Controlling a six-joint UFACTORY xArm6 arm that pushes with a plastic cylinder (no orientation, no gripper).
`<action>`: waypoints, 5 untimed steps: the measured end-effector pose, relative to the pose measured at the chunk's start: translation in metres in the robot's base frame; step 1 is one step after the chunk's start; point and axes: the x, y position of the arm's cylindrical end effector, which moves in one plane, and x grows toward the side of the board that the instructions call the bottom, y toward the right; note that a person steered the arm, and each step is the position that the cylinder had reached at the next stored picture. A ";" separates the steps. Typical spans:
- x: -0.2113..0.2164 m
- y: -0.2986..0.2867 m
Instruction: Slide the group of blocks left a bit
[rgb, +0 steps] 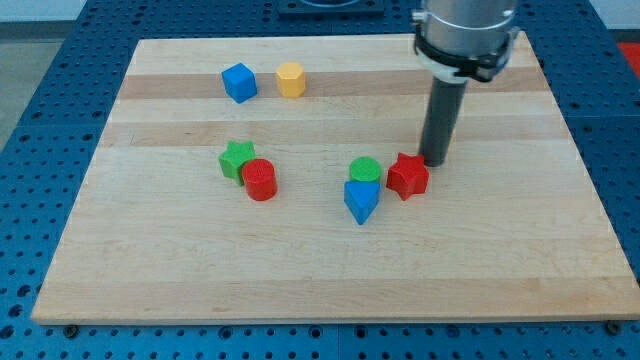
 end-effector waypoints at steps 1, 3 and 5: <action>0.031 0.006; 0.035 -0.011; 0.024 -0.044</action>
